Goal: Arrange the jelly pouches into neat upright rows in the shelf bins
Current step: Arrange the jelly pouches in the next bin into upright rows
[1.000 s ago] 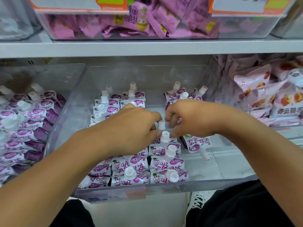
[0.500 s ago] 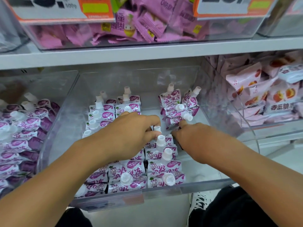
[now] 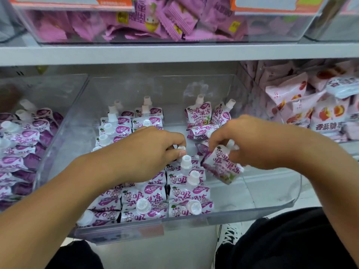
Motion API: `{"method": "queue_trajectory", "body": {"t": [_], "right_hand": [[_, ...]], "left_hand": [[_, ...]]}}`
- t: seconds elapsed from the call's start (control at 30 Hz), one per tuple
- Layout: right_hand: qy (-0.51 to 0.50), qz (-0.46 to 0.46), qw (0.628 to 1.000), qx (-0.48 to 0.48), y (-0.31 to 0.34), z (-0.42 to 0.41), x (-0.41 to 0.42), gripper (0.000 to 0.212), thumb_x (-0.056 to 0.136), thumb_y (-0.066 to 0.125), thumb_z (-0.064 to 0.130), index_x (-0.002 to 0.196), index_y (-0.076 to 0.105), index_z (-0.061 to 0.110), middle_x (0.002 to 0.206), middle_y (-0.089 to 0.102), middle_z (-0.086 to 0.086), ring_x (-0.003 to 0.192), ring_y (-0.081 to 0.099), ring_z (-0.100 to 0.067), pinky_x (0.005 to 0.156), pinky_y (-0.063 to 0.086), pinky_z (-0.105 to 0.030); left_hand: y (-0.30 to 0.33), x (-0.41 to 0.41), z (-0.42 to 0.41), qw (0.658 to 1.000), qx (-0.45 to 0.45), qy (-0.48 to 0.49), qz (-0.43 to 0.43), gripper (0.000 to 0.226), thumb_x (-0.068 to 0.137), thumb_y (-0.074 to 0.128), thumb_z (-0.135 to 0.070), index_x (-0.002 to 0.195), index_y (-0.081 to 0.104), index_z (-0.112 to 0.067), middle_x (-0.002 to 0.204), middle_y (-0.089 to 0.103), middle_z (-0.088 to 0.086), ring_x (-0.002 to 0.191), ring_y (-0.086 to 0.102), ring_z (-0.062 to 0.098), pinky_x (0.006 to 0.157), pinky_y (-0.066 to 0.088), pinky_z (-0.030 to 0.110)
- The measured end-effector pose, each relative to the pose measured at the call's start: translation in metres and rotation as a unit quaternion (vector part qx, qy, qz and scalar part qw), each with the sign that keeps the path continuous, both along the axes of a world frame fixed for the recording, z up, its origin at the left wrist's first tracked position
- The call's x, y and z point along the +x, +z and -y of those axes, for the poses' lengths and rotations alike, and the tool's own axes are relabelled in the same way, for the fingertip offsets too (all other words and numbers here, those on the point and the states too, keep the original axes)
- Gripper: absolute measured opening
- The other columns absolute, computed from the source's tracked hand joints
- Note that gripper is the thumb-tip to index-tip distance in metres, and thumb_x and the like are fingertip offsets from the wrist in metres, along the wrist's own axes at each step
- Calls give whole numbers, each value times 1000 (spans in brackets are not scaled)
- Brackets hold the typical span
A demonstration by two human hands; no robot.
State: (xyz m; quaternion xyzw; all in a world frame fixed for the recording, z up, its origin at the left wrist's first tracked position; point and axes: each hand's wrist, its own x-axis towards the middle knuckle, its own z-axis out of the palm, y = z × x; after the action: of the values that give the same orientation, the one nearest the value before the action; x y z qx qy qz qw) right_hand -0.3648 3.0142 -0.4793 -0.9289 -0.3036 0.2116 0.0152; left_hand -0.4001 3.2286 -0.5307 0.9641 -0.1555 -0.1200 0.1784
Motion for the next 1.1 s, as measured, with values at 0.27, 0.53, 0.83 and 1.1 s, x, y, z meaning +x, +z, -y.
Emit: {"method": "queue_trajectory", "body": {"t": [0.27,0.53,0.83,1.1], "right_hand": [[-32,249,960,121,9,-19,29,60,82,58,-8,115,70,40,95,66,-1,81,64,-23,82,50,-26],[17,37,983,180,-18,-54,45,33,81,80,23,113,73,22,102,70,7,87,62,-5,73,47,-17],[37,50,996,-66,-36,-69,44,55,87,65,-2,137,54,16,130,58,-9,112,59,-28,84,50,-33],[12,7,1000,8,-34,-66,47,31,90,68,33,80,64,3,67,52,-7,64,48,-24,55,37,-30]], "left_hand": [[3,0,0,1000,-10,4,-8,20,99,45,-44,95,63,-34,54,55,-23,47,47,1,48,31,22],[4,-1,0,999,-29,9,9,17,94,57,-43,88,68,-32,70,66,-10,59,57,7,59,47,26],[6,-3,0,1000,-30,0,5,21,96,54,-40,87,66,-25,69,63,-3,62,56,15,63,49,36],[-2,-4,-4,997,-52,8,64,14,87,64,-47,89,73,-36,101,50,-16,91,55,7,82,49,38]]}}
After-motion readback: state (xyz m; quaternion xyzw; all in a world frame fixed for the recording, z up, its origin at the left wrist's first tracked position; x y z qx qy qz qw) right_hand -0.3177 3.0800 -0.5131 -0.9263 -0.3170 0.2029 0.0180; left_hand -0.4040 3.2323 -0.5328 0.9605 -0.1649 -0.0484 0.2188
